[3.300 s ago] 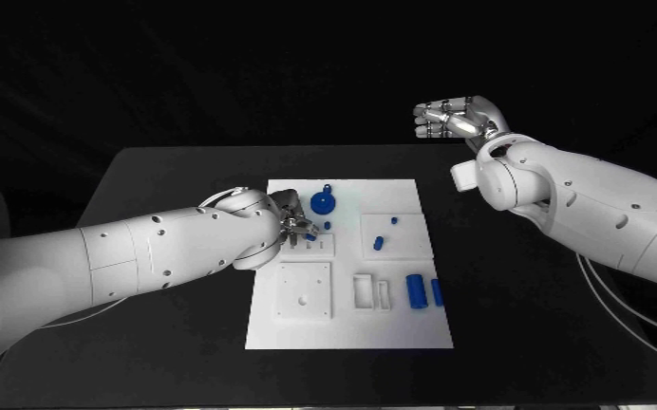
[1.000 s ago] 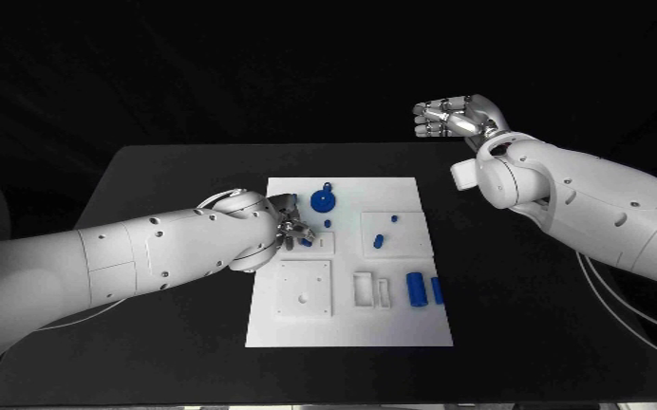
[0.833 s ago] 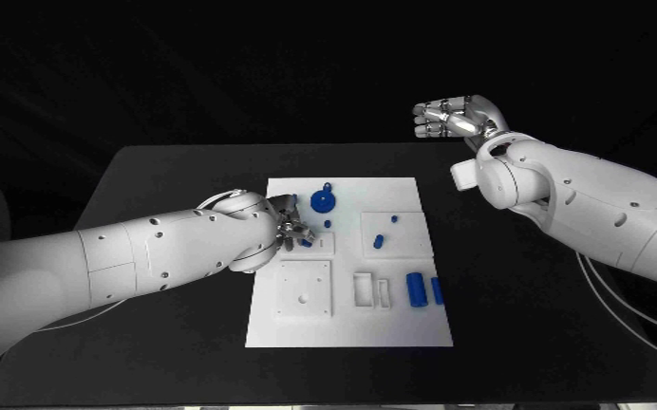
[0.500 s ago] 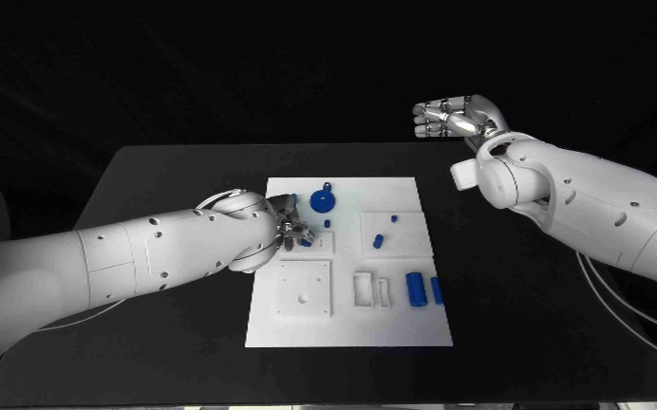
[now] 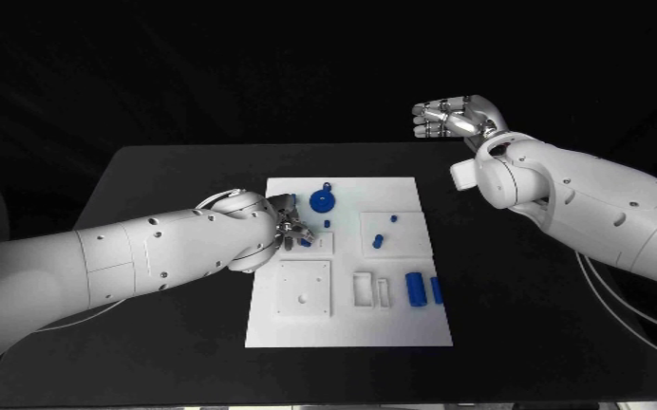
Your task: Assemble the parts on the task board
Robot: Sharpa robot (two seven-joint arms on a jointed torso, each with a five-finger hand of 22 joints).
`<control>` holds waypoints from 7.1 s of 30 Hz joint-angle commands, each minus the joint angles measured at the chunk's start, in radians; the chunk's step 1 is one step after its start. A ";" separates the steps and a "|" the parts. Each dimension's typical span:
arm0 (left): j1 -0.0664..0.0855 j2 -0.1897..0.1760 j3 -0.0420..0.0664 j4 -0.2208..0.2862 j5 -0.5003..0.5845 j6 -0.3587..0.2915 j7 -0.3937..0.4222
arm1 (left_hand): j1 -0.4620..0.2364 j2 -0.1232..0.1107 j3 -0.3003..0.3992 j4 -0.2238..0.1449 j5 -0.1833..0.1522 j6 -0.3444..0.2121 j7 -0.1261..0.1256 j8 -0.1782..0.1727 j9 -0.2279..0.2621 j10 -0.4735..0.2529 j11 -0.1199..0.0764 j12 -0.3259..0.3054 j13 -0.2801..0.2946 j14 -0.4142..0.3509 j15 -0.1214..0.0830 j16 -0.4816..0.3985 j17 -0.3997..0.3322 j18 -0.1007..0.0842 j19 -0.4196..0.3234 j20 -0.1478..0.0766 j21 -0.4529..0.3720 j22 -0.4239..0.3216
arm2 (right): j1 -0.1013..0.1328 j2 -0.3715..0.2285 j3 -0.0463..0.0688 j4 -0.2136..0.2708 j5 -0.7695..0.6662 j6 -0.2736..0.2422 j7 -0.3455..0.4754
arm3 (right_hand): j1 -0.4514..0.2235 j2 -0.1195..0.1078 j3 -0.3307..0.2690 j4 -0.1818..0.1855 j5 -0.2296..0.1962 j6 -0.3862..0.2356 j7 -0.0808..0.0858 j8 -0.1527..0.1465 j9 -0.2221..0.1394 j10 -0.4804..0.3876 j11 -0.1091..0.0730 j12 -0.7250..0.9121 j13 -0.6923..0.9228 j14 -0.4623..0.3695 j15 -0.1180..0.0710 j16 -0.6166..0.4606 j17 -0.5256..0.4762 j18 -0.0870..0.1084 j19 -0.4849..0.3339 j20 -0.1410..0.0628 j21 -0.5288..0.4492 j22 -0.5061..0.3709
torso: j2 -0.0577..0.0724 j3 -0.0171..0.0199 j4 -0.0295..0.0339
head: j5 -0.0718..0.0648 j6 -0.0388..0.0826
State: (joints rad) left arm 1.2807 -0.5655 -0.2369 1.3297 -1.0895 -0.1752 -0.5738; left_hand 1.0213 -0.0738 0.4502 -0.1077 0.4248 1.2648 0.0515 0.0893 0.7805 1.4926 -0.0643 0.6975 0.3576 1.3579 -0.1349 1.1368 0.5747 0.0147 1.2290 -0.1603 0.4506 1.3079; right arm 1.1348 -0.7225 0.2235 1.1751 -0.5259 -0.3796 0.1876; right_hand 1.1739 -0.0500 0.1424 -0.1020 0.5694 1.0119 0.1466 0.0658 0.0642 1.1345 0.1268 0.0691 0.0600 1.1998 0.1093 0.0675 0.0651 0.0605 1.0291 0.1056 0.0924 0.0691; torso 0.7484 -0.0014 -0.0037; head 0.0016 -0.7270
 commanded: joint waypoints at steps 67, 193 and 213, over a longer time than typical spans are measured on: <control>-0.005 0.011 -0.002 -0.026 0.000 -0.002 0.021 | 0.125 -0.102 -0.317 0.353 -0.279 0.160 -0.118 0.063 0.018 0.021 -0.035 0.057 0.013 -0.018 -0.004 0.059 -0.020 -0.013 0.013 0.018 -0.018 0.018 | -0.004 -0.001 0.001 -0.002 0.001 0.016 0.006 | -0.007 0.004 -0.016 0.013 0.008 -0.002 0.006 -0.004 -0.001 -0.008 0.000 -0.004 -0.001 -0.008 0.002 -0.005 -0.002 0.012 -0.004 0.003 -0.001 -0.001 | -0.001 -0.0021 0.0009 | -0.026 0.004; 0.094 0.206 0.031 -0.574 0.076 0.378 0.167 | 0.095 0.104 -0.634 0.350 0.053 -0.356 -0.054 0.583 -0.010 -0.193 0.013 -0.075 0.001 -0.148 0.039 0.157 -0.164 -0.011 -0.018 0.046 -0.102 0.019 | -0.006 0.017 0.001 -0.002 0.004 0.008 0.005 | -0.009 0.005 -0.028 0.019 0.037 -0.008 0.008 -0.003 0.000 -0.012 0.002 -0.003 -0.001 -0.013 0.004 -0.005 -0.002 0.012 -0.009 0.006 -0.001 -0.001 | 0.030 0.0001 -0.0284 | -0.007 0.051; 0.091 0.212 0.031 -0.592 0.087 0.377 0.172 | 0.117 0.129 -0.628 0.321 0.064 -0.350 -0.053 0.562 -0.030 -0.195 0.014 -0.078 -0.002 -0.149 0.040 0.157 -0.169 -0.011 -0.018 0.047 -0.106 0.020 | -0.006 0.018 0.001 -0.001 0.004 0.007 0.005 | -0.006 0.005 -0.032 0.023 0.038 -0.008 0.008 -0.003 0.000 -0.012 0.002 -0.003 -0.001 -0.012 0.004 -0.005 -0.002 0.012 -0.009 0.006 -0.001 -0.001 | 0.031 -0.0004 -0.0296 | -0.012 0.049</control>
State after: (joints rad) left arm 1.3715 -0.3560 -0.2066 0.7384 -1.0105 0.2027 -0.4131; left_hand 1.1374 0.0494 -0.1784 0.2177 0.4828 0.9110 -0.0019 0.6554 0.7511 1.3041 -0.0481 0.6233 0.3562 1.2147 -0.0963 1.2931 0.4064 0.0151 1.2129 -0.1163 0.3495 1.3077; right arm 1.1287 -0.7051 0.2236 1.1715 -0.5230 -0.3774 0.1858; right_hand 1.1701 -0.0462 0.1093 -0.0854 0.6003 1.0066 0.1519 0.0658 0.0642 1.1274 0.1268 0.0691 0.0602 1.1933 0.1156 0.0675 0.0652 0.0605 1.0255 0.1091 0.0924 0.0692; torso 0.7788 -0.0015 -0.0330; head -0.0096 -0.6776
